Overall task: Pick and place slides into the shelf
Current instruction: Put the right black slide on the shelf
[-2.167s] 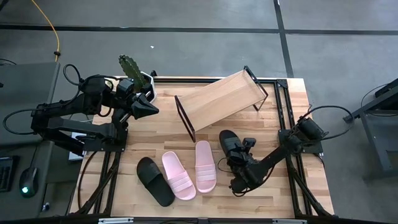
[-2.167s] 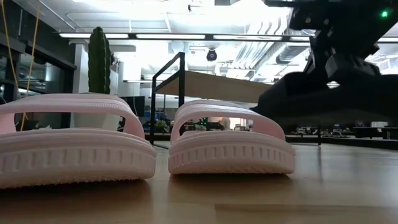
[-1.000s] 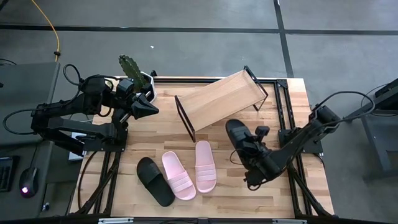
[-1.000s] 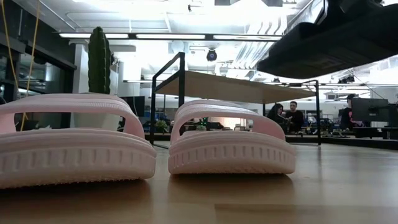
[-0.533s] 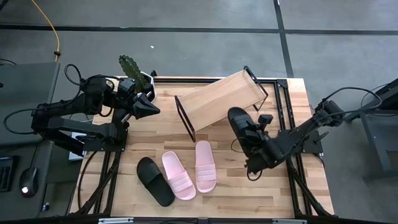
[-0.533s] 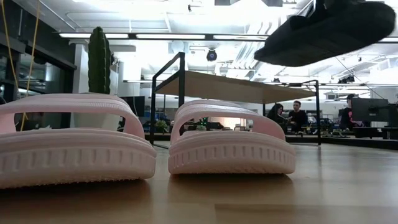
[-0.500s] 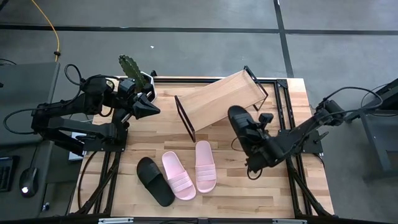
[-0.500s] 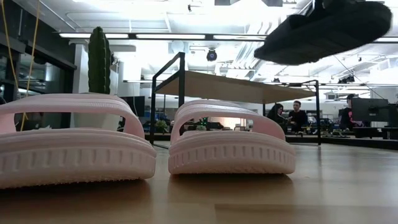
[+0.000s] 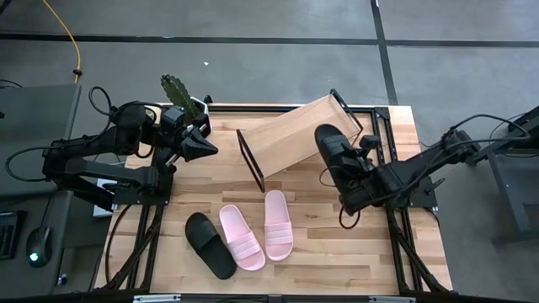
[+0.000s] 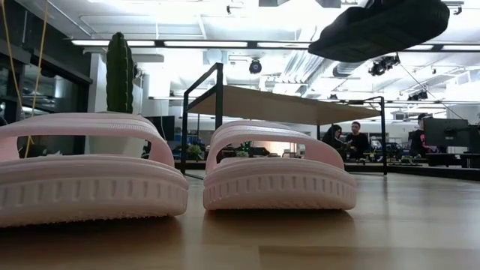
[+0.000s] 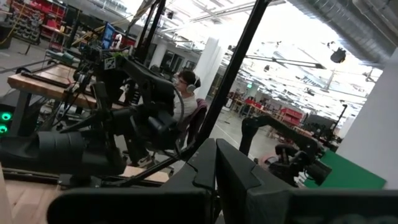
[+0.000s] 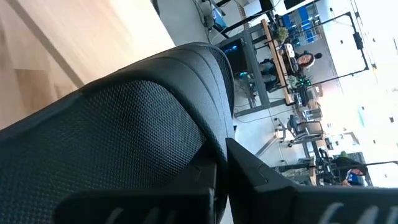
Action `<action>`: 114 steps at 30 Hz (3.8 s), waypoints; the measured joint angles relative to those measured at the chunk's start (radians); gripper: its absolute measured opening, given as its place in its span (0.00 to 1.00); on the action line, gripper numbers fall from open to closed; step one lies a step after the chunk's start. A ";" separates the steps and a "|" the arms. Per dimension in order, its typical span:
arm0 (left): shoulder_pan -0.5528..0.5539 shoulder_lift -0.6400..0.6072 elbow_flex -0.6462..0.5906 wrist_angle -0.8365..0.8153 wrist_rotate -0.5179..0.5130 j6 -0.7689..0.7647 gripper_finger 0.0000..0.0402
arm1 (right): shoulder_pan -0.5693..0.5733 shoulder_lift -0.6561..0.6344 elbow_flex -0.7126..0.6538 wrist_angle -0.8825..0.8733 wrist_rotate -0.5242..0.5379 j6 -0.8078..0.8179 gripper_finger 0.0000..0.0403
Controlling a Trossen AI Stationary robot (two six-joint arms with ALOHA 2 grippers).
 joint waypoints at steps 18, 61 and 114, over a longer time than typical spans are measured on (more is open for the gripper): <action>0.000 0.015 0.000 -0.006 -0.026 0.049 0.00 | -0.216 -0.073 0.000 0.276 -0.089 -0.432 0.00; 0.000 0.019 0.000 -0.083 -0.026 0.063 0.00 | -0.793 -0.074 0.000 0.718 -0.636 -1.047 0.00; 0.000 0.019 0.000 -0.161 -0.062 0.135 0.00 | -1.138 0.042 0.000 0.714 -0.931 -1.271 0.00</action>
